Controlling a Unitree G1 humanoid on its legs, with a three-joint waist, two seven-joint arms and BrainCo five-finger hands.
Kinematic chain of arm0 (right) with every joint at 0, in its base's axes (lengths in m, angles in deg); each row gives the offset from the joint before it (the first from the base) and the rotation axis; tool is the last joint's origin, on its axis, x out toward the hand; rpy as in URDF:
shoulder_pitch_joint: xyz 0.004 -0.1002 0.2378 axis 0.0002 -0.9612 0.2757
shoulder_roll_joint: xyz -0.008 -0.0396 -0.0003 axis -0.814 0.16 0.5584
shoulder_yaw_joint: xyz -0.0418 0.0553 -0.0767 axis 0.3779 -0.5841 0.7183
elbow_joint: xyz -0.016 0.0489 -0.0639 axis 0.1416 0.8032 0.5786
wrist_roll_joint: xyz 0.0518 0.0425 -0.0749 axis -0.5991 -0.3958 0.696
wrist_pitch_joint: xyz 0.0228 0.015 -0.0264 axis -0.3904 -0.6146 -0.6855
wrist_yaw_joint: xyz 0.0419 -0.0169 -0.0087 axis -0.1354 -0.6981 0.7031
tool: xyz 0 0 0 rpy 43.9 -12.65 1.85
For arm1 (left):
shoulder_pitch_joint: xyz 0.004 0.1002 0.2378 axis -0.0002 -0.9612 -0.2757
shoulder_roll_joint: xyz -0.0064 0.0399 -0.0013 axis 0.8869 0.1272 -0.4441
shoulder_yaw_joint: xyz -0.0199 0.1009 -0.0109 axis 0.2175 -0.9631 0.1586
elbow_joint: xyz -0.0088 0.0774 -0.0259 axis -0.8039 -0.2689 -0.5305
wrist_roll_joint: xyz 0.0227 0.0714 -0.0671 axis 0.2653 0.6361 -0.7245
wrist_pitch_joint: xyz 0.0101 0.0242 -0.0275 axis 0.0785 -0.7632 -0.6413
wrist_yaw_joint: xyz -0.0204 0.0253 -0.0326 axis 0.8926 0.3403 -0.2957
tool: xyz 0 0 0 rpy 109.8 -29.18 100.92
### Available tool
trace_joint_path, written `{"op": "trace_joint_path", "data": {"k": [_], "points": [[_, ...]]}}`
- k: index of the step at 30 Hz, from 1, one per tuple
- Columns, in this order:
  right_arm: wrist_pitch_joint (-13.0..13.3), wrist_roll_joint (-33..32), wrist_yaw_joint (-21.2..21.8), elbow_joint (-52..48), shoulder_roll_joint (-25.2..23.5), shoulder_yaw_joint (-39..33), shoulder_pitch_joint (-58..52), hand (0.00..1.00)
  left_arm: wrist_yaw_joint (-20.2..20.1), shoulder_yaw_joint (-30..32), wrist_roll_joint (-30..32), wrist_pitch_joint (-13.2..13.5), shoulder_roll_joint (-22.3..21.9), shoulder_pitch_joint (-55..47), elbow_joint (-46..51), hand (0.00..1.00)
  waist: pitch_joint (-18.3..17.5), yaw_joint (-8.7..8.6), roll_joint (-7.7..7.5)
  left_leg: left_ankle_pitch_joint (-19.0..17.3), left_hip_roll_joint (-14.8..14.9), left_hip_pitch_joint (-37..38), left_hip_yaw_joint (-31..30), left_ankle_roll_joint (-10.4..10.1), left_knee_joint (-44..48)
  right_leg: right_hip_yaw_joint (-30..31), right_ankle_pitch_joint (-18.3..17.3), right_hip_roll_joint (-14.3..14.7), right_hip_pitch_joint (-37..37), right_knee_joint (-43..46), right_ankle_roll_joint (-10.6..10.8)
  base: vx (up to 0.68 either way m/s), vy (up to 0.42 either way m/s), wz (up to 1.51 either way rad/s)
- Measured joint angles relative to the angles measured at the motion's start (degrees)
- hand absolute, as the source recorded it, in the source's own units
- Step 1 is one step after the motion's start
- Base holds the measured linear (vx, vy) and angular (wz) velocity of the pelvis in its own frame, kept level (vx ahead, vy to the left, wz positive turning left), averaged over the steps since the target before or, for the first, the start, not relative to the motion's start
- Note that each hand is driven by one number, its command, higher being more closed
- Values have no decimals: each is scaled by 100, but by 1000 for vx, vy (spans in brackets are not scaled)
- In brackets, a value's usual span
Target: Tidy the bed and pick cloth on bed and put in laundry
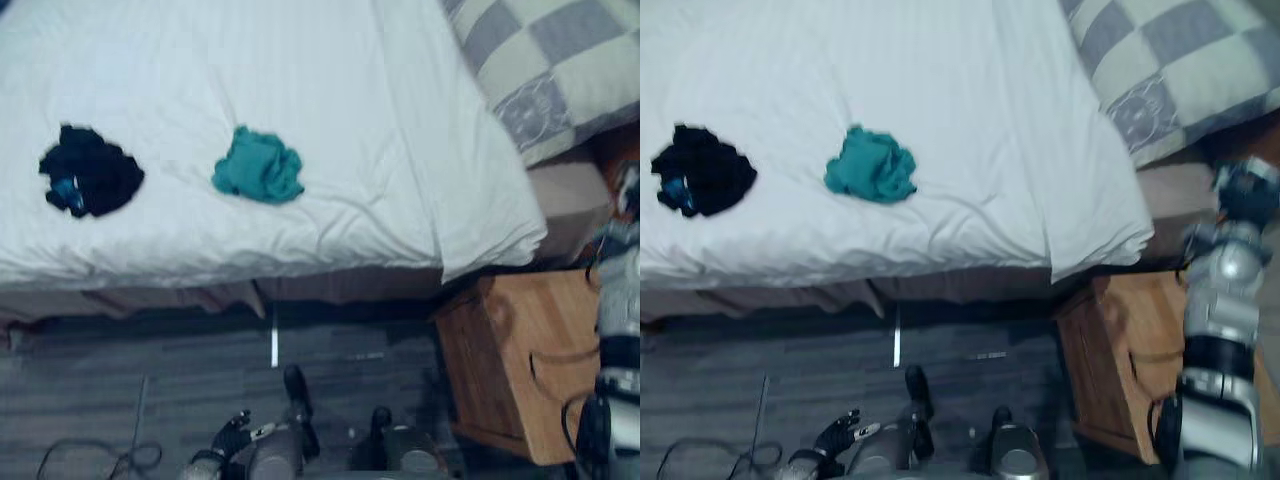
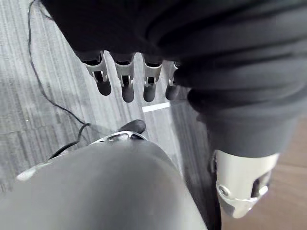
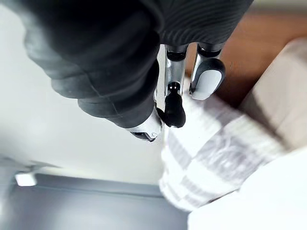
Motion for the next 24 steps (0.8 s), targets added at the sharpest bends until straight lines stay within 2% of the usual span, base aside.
{"op": "trace_joint_path", "data": {"k": [2, 4, 8, 9, 11, 12, 13, 14, 16, 18, 20, 21, 22, 24], "points": [[303, -383, 79, 18, 107, 242, 705, 100, 92, -113, -121, 112, -54, 154, 8, 0, 312, 154, 230, -15, -65, -173, -14, 20, -1, -8, -49, -92, -254, 217, 45, -57, 34, 12], [511, -744, 173, 16, 113, 342, 918, 100, 164, -120, -181, 174, -105, 162, 5, 0, 413, 264, 347, -17, -166, -336, -12, 20, -2, -17, -184, -232, -533, 512, 87, -7, 22, 21], [919, -1474, 615, -124, 120, 338, 917, 100, 163, -210, -250, 184, -121, 250, 5, 0, 527, 265, 346, 16, -379, -675, 62, 3, 3, -64, -502, -559, -1082, 1162, 139, 39, -6, 26], [1046, -1644, 810, -360, 119, 342, 917, 100, 157, -322, -313, 185, -130, 351, 18, 0, 543, 259, 345, 103, -434, -883, 144, 86, 115, -45, -624, -677, -1341, 1419, 156, 35, -42, 23], [1259, -1940, 1108, -765, 126, 347, 950, 100, 148, -330, -354, 185, -110, 622, 48, 0, 766, 251, 313, -19, -471, -1192, 174, 252, 562, -4, -774, -849, -1591, 1762, 146, 14, -77, 25], [1402, -2220, 1328, -1062, 128, 349, 1005, 100, 136, -346, -383, 180, -101, 815, 131, 0, 911, 239, 311, -211, -433, -1569, 161, 382, 1128, 3, -898, -937, -1807, 2009, 147, -29, -109, 24], [1502, -2471, 1512, -1212, 129, 349, 1068, 100, 137, -344, -385, 186, -82, 950, 192, 0, 1033, 240, 308, -421, -359, -1880, 153, 413, 1639, 21, -986, -985, -1989, 2258, 125, -45, -103, 22], [1527, -2643, 1633, -1262, 129, 348, 1085, 100, 136, -346, -388, 179, -54, 1016, 244, 0, 1095, 239, 297, -544, -321, -2051, 153, 437, 1932, 34, -1061, -1015, -2084, 2400, 127, -58, -85, 15], [1520, -3444, 2039, -1297, 88, 343, 994, 100, 151, -342, -549, 172, 31, 1226, 275, 0, 1223, 232, 295, -1019, -126, -2659, 139, 488, 3007, 110, -1334, -1059, -2483, 3027, 109, -67, -99, 9], [1490, -3893, 2294, -1292, -86, 254, 695, 100, 153, -319, -673, 164, 71, 1274, 266, 0, 1236, 229, 278, -1260, -32, -2904, 135, 503, 3525, 171, -1501, -1094, -2656, 3380, 108, -60, -96, 2], [1243, -4413, 2705, -1217, -581, 46, -20, 100, 129, -269, -816, 172, 92, 1283, 258, 0, 1240, 228, 271, -1554, 89, -3053, 134, 507, 4087, 240, -1720, -1115, -2717, 3748, 82, -99, -112, -9], [1191, -4496, 2782, -1133, -664, 27, -169, 100, 123, -252, -818, 173, 94, 1284, 253, 0, 1240, 226, 271, -1600, 120, -3072, 138, 511, 4161, 254, -1753, -1107, -2721, 3790, 84, -122, -82, -17], [1011, -4631, 2850, -874, -877, -87, -507, 100, 99, -170, -813, 180, 85, 1298, 225, 0, 1242, 218, 255, -1665, 159, -3089, 146, 512, 4291, 303, -1807, -1093, -2736, 3890, 85, -108, -59, -11], [822, -4985, 2951, -330, -1226, -349, -931, 100, 44, -70, -811, 196, 67, 1312, 129, 0, 1239, 214, 246, -1727, 194, -3089, 147, 491, 4381, 319, -1826, -1082, -2730, 3949, 77, -122, -59, -9]]}}
